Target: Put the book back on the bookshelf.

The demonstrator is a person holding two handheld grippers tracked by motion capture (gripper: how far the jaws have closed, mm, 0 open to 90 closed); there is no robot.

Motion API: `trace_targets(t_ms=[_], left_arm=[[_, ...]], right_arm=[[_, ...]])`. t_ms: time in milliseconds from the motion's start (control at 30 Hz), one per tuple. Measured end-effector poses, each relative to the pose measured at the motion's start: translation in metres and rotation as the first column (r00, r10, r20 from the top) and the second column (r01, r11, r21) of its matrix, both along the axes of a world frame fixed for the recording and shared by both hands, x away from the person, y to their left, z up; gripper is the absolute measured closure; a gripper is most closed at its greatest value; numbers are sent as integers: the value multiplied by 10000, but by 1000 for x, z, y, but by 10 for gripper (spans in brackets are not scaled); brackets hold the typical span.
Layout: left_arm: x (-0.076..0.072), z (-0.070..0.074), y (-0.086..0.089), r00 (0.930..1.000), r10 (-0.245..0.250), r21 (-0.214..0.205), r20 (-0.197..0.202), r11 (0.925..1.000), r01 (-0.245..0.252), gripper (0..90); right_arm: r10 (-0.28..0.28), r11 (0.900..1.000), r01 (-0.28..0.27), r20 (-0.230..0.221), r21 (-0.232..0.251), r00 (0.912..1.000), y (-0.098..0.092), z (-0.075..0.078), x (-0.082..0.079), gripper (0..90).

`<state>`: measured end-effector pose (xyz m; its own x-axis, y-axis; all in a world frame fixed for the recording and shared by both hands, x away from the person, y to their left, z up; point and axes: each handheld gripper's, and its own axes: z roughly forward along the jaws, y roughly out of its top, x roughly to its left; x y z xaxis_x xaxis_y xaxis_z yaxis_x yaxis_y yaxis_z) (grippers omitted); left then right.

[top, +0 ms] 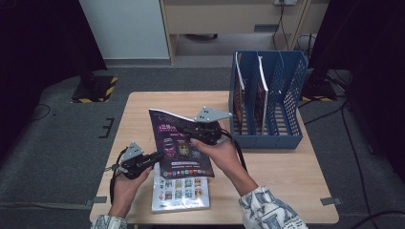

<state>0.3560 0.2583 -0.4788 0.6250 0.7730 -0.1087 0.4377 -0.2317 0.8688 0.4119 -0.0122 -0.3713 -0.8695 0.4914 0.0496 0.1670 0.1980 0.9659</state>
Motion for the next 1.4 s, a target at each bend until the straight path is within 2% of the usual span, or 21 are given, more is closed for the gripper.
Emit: trace_targets(t_ms=[400,700,800,867,933,1067,1233,1300,1400], left_arm=[[-1,2,-1,9999,-26,8,154,10000,26,801],[-2,3,-2,9996,-39,91,273,10000,37,801],[-2,2,-3,9994,89,280,345,9996,-98,788],[-1,1,-4,9980,380,358,499,9986,-398,727],[0,-2,-4,9943,869,392,615,9952,-895,501],[4,-7,4,9881,1498,179,337,9885,-1505,289],[7,-11,14,9764,2155,-69,132,9765,-2155,194],[8,-13,17,9723,2337,83,50,9723,-2337,159],[9,-16,22,9710,2386,307,-110,9707,-2382,112]], right_arm=[[-114,9999,113,-101,-114,9999,0,5,4,760],[-360,9992,354,-292,-201,9989,-3,7,6,829],[-429,9989,424,-243,-196,9988,-3,7,6,837],[-409,9990,406,-184,-182,9990,-3,7,6,839],[-423,9990,420,-170,-145,9990,-4,7,5,839],[-432,9990,434,-194,70,9989,-7,9,5,840],[-632,9970,633,-28,456,9980,-14,14,6,840],[-728,9957,725,22,569,9973,-17,17,6,840],[-924,9930,909,163,754,9956,-20,20,7,840]])
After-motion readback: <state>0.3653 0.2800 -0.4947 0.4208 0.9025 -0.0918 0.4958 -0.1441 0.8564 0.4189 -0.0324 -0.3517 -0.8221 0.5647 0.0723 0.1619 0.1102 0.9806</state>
